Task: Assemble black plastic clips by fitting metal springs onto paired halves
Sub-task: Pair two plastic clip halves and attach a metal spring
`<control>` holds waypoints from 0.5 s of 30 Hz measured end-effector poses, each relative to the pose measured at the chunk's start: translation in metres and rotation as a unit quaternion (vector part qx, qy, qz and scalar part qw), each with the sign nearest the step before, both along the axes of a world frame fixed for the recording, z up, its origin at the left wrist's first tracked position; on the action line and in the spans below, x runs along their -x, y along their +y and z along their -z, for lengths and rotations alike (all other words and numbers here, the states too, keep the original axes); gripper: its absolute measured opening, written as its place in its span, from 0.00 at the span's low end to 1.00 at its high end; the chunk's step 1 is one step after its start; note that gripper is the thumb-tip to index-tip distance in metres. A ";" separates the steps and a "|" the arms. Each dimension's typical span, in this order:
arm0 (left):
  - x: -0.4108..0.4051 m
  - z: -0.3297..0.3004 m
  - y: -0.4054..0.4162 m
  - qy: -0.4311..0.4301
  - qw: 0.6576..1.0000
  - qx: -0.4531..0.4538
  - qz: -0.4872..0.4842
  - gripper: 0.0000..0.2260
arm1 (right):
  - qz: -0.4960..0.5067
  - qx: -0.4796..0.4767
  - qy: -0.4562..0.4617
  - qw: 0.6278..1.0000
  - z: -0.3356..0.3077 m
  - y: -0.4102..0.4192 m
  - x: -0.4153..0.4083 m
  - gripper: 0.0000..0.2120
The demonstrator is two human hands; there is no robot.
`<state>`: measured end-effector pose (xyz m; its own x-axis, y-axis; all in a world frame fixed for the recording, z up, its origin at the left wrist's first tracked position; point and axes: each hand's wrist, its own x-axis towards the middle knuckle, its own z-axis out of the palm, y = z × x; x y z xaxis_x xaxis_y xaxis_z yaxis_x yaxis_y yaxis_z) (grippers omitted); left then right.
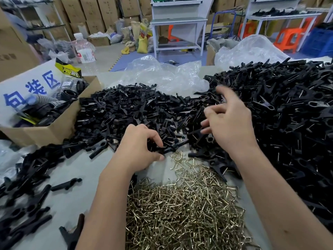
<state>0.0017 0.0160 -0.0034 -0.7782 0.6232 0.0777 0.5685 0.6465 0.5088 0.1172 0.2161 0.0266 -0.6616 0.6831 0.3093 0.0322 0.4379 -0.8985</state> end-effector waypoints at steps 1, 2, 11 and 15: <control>0.001 0.001 -0.001 0.007 1.000 0.000 -0.003 0.13 | -0.003 -0.072 -0.029 0.997 0.002 -0.002 0.001 0.19; 0.002 0.002 -0.001 0.011 1.000 -0.001 -0.006 0.13 | -0.025 -0.144 -0.057 0.988 0.003 -0.006 0.001 0.13; 0.006 0.005 -0.005 0.063 0.997 0.012 -0.050 0.13 | -0.197 -0.396 -0.218 0.870 0.036 -0.046 0.011 0.14; 0.006 0.002 -0.008 0.060 0.996 0.020 -0.058 0.12 | -0.224 -0.354 -0.225 0.880 0.034 -0.045 0.010 0.09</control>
